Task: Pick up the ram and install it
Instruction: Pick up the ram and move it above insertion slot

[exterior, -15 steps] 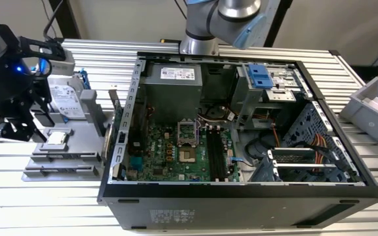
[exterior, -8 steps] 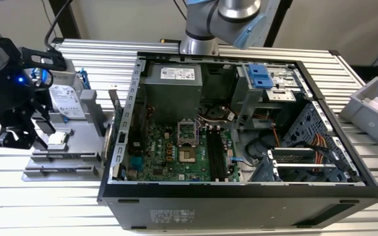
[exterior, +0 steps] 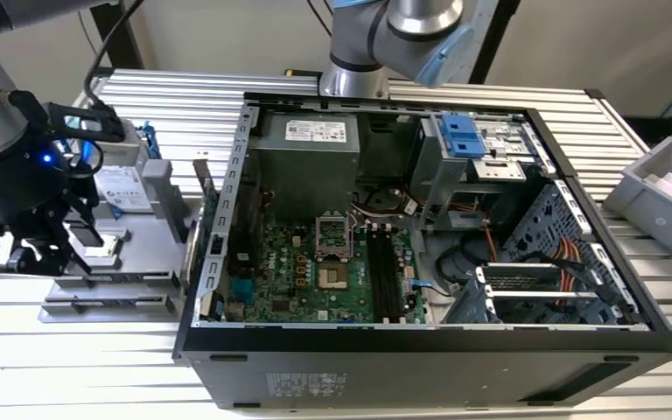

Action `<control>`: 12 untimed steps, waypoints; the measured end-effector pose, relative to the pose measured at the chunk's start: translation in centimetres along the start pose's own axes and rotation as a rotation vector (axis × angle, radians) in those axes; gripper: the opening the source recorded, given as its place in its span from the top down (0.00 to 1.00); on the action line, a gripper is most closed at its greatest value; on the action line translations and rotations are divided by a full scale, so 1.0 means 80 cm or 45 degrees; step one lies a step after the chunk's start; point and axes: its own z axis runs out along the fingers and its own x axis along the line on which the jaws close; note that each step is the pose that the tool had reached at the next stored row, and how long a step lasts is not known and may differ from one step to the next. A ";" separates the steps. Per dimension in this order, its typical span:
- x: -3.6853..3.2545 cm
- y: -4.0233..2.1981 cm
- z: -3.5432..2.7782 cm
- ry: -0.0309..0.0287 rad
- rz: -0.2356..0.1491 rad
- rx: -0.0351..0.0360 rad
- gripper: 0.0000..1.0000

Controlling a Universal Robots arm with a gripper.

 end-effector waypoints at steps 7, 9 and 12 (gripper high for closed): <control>0.0009 -0.0001 0.0106 0.0086 -0.008 -0.0019 0.00; 0.0010 -0.0001 0.0132 0.0138 -0.010 -0.0021 0.00; 0.0012 0.0000 0.0167 0.0210 -0.012 -0.0021 0.00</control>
